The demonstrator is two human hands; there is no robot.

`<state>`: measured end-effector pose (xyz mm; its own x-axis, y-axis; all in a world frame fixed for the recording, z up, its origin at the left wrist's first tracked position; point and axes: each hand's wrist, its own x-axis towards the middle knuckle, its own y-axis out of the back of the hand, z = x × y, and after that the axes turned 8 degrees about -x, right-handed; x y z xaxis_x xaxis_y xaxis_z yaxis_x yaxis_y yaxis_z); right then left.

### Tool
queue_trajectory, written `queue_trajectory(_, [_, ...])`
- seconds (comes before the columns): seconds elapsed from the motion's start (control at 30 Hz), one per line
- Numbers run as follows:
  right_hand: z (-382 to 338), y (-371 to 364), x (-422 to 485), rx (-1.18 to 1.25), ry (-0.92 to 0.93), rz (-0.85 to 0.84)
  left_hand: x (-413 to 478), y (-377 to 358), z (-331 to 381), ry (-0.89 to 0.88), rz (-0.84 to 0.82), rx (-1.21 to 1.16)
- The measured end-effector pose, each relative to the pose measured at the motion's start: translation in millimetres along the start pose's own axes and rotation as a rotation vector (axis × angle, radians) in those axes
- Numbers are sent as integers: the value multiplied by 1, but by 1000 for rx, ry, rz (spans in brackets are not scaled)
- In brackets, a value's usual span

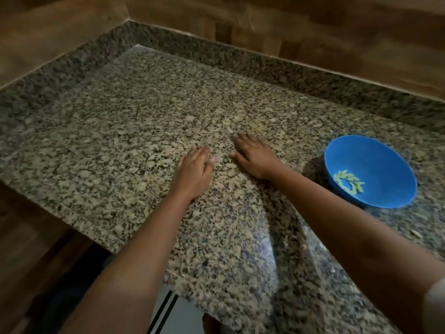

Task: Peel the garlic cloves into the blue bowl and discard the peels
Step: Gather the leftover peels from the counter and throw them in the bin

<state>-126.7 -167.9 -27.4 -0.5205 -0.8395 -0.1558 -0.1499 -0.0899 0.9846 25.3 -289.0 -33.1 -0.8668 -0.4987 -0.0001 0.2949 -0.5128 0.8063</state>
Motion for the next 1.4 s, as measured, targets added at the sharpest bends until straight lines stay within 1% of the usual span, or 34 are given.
queue_trajectory(0.07, [-4, -2, -1, 68, 115, 37, 5, 0, -4, -8, -5, 17])
queue_trajectory(0.1, [-3, -3, 0, 101, 129, 63, 7, 1, -6, -9, -3, 24])
queue_trajectory(0.17, [6, 0, 13, 102, 37, 94, 12, 2, -8, -25, -2, 40])
queue_trajectory(0.23, [12, 2, 28, 42, -61, 59, 16, 3, -10, -39, -13, 45])
queue_trajectory(0.27, [13, 2, 32, 15, -64, 38, 17, 3, -10, -41, -17, 47])
queue_trajectory(0.33, [6, 2, 23, -24, 8, 29, 14, 2, -9, -42, -11, 55])
queue_trajectory(0.4, [-3, -1, -3, -53, 147, 26, 7, 1, -6, -39, 6, 37])
queue_trajectory(0.47, [-5, -3, -31, -13, 251, 8, -3, 0, -3, -39, -5, 18])
queue_trajectory(0.5, [-3, -1, -38, 21, 245, 16, -8, -1, -2, -46, -15, 19])
queue_trajectory(0.57, [4, 5, -38, 68, 129, 33, -18, -3, 2, -59, -26, 23])
queue_trajectory(0.63, [7, 8, -42, 43, 44, -6, -30, -5, 7, -48, -36, 2])
queue_trajectory(0.67, [4, 5, -49, 13, 53, -28, -38, -7, 10, -42, -45, -14])
queue_trajectory(0.73, [-5, -6, -73, 21, 151, -34, -54, -11, 18, -41, -42, -73])
queue_trajectory(0.8, [-12, -11, -103, 127, 262, -43, -73, -15, 28, -21, -21, -206])
queue_trajectory(0.83, [-12, -11, -113, 184, 282, -34, -81, -18, 31, -8, -14, -271])
queue_trajectory(0.9, [-4, -9, -124, 263, 205, 22, -97, -24, 39, -14, -34, -282])
queue_trajectory(0.97, [4, -10, -136, 247, 102, 8, -108, -32, 46, -27, -67, -212])
queue_trajectory(1.03, [5, -15, -153, 234, 136, -48, -117, -38, 54, -36, -77, -184])
queue_trajectory(1.1, [3, -16, -173, 336, 201, -55, -126, -44, 60, -52, -81, -187])
queue_trajectory(1.17, [8, -15, -191, 471, 105, 7, -133, -51, 65, -84, -111, -146])
queue_trajectory(1.2, [13, -15, -198, 498, 41, 51, -137, -55, 68, -98, -120, -128])
queue_trajectory(1.23, [16, -17, -205, 485, -2, 68, -140, -58, 71, -103, -126, -124])
queue_trajectory(1.3, [17, -20, -218, 472, -8, 41, -144, -64, 81, -130, -147, -120])
queue_trajectory(1.37, [14, -22, -231, 612, -56, 78, -148, -69, 92, -162, -180, -149])
queue_trajectory(1.4, [13, -21, -239, 693, -104, 137, -150, -70, 97, -159, -197, -187])
